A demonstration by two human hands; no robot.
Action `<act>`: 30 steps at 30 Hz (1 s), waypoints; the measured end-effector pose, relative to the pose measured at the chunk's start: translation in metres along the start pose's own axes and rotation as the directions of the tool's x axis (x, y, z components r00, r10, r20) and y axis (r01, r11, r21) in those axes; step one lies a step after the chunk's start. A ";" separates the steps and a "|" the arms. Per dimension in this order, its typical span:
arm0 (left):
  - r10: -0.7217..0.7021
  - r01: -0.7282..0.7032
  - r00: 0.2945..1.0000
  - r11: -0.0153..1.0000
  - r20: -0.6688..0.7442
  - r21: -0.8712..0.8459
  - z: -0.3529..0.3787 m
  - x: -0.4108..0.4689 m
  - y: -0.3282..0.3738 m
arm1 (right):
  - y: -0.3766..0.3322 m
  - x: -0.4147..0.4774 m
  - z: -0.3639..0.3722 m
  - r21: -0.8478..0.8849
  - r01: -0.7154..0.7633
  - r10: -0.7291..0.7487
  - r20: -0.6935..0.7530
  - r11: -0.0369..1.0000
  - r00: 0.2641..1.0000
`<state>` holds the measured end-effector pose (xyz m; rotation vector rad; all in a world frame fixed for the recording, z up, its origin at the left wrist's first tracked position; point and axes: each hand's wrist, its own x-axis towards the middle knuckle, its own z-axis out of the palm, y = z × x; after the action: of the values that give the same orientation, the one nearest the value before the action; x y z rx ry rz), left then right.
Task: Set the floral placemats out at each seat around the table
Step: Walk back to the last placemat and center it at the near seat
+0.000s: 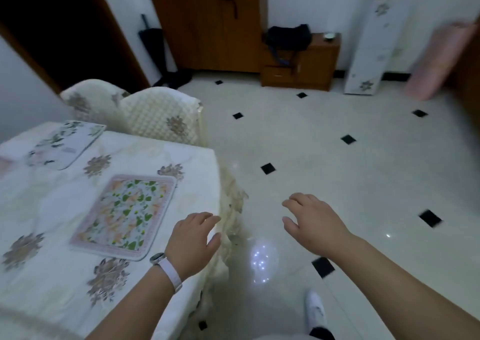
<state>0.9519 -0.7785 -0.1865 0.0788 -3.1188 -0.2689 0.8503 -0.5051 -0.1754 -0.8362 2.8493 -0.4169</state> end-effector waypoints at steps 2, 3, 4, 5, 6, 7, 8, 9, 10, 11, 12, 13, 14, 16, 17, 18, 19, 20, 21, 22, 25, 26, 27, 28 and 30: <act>-0.093 0.093 0.995 0.996 -0.028 0.004 -0.004 0.010 0.007 | 0.014 0.028 -0.011 0.002 0.088 -0.088 0.004 0.996 0.996; -0.130 0.131 0.991 0.991 -0.036 0.009 -0.006 0.015 0.010 | 0.021 0.042 -0.017 -0.002 0.128 -0.128 0.011 0.992 0.992; -0.166 0.167 0.985 0.986 -0.042 0.011 -0.009 0.020 0.012 | 0.028 0.055 -0.023 -0.004 0.162 -0.162 0.020 0.987 0.987; -0.204 0.205 0.978 0.979 -0.045 0.010 -0.010 0.024 0.015 | 0.035 0.069 -0.027 -0.006 0.197 -0.196 0.032 0.980 0.980; -0.243 0.244 0.969 0.970 -0.051 0.004 -0.011 0.026 0.018 | 0.041 0.080 -0.031 -0.004 0.231 -0.230 0.048 0.973 0.972; -0.292 0.291 0.955 0.957 -0.060 -0.017 -0.011 0.026 0.021 | 0.045 0.092 -0.033 0.003 0.268 -0.268 0.058 0.963 0.962; -0.344 0.341 0.936 0.939 -0.076 -0.050 -0.012 0.024 0.025 | 0.047 0.103 -0.033 0.009 0.307 -0.307 0.066 0.952 0.950; -0.397 0.390 0.913 0.917 -0.090 -0.087 -0.013 0.021 0.029 | 0.048 0.114 -0.033 0.013 0.343 -0.343 0.076 0.939 0.936; -0.445 0.433 0.891 0.893 -0.097 -0.120 -0.013 0.019 0.031 | 0.047 0.123 -0.033 0.013 0.374 -0.373 0.093 0.927 0.923; -0.484 0.469 0.869 0.872 -0.102 -0.140 -0.013 0.016 0.033 | 0.043 0.133 -0.031 0.015 0.404 -0.403 0.113 0.914 0.908; -0.519 0.502 0.848 0.851 -0.106 -0.150 -0.013 0.012 0.033 | 0.038 0.141 -0.029 0.020 0.435 -0.434 0.135 0.900 0.891; -0.555 0.537 0.825 0.829 -0.106 -0.159 -0.012 0.006 0.032 | 0.032 0.149 -0.026 0.027 0.469 -0.467 0.154 0.883 0.871; -0.593 0.574 0.798 0.802 -0.104 -0.169 -0.010 0.001 0.029 | 0.025 0.158 -0.023 0.032 0.505 -0.503 0.173 0.862 0.847; -0.671 0.649 0.735 0.738 -0.096 -0.187 -0.007 -0.007 0.021 | 0.009 0.176 -0.015 0.037 0.572 -0.565 0.216 0.820 0.796; -0.708 0.685 0.700 0.702 -0.088 -0.196 -0.005 -0.011 0.015 | 0.001 0.185 -0.011 0.043 0.599 -0.590 0.236 0.800 0.772; -0.746 0.720 0.661 0.661 -0.079 -0.211 -0.001 -0.014 0.008 | -0.007 0.194 -0.007 0.049 0.621 -0.612 0.252 0.782 0.750; -0.781 0.751 0.621 0.618 -0.069 -0.232 0.005 -0.016 0.001 | -0.014 0.203 -0.003 0.056 0.637 -0.626 0.266 0.769 0.733; -0.813 0.778 0.580 0.572 -0.053 -0.259 0.011 -0.016 -0.007 | -0.020 0.213 0.002 0.058 0.647 -0.635 0.282 0.760 0.720; -0.840 0.800 0.542 0.527 -0.031 -0.287 0.017 -0.015 -0.016 | -0.027 0.223 0.007 0.055 0.656 -0.639 0.298 0.753 0.709; -0.862 0.816 0.508 0.483 -0.006 -0.316 0.023 -0.012 -0.026 | -0.033 0.233 0.012 0.048 0.660 -0.637 0.321 0.750 0.701; -0.902 0.839 0.429 0.376 0.052 -0.394 0.039 -0.001 -0.063 | -0.047 0.264 0.030 0.029 0.672 -0.630 0.380 0.740 0.677; -0.912 0.842 0.405 0.344 0.066 -0.416 0.042 0.003 -0.075 | -0.051 0.274 0.034 0.021 0.679 -0.629 0.398 0.734 0.668; -0.922 0.843 0.378 0.309 0.076 -0.440 0.044 0.008 -0.087 | -0.056 0.284 0.037 0.015 0.687 -0.630 0.413 0.727 0.658; -0.933 0.840 0.351 0.275 0.081 -0.467 0.044 0.011 -0.099 | -0.061 0.295 0.040 0.009 0.693 -0.630 0.427 0.721 0.649; -0.950 0.832 0.302 0.218 0.085 -0.511 0.043 0.017 -0.121 | -0.076 0.316 0.044 0.002 0.698 -0.625 0.447 0.716 0.640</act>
<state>0.9406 -0.8911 -0.2492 1.8037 -2.1845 -0.9060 0.6342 -0.7486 -0.2128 -1.7809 2.1027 -0.0301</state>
